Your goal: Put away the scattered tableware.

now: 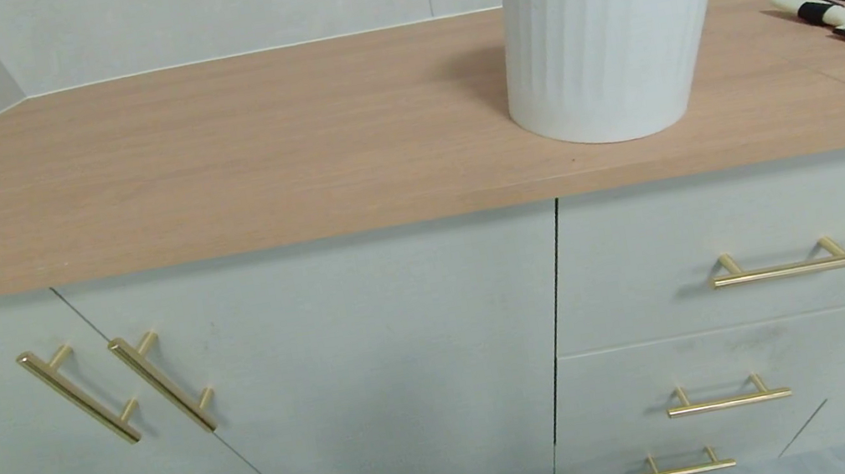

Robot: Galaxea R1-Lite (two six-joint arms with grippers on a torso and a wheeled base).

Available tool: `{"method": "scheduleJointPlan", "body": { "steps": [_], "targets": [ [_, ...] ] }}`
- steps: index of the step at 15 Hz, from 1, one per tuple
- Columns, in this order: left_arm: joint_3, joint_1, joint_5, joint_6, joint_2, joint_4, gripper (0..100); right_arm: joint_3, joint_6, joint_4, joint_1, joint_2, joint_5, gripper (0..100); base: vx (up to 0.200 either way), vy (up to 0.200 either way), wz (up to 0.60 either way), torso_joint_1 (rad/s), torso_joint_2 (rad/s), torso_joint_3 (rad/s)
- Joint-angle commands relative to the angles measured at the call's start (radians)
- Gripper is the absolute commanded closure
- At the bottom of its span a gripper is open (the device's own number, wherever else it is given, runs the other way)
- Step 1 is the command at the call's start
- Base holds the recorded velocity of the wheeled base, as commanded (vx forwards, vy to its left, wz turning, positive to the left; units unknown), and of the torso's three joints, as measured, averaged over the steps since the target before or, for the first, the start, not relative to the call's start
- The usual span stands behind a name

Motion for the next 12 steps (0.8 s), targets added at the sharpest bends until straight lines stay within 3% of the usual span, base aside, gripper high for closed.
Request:
{"method": "scheduleJointPlan", "body": {
  "steps": [1, 4, 12],
  "targets": [
    [0.001, 0.000, 0.000, 0.000, 0.002, 0.000, 0, 0.000, 0.000, 0.000, -0.001, 0.002, 0.000, 0, 0.000, 0.000, 0.00, 0.000, 0.00, 0.000],
    [0.001, 0.000, 0.000, 0.003, 0.002, 0.000, 0, 0.000, 0.000, 0.000, -0.001, 0.002, 0.000, 0, 0.000, 0.000, 0.00, 0.000, 0.00, 0.000],
    [0.000, 0.000, 0.000, 0.003, 0.000, 0.000, 0, 0.000, 0.000, 0.000, 0.001, 0.002, 0.000, 0, 0.000, -0.200, 0.00, 0.000, 0.00, 0.003]
  ]
}}
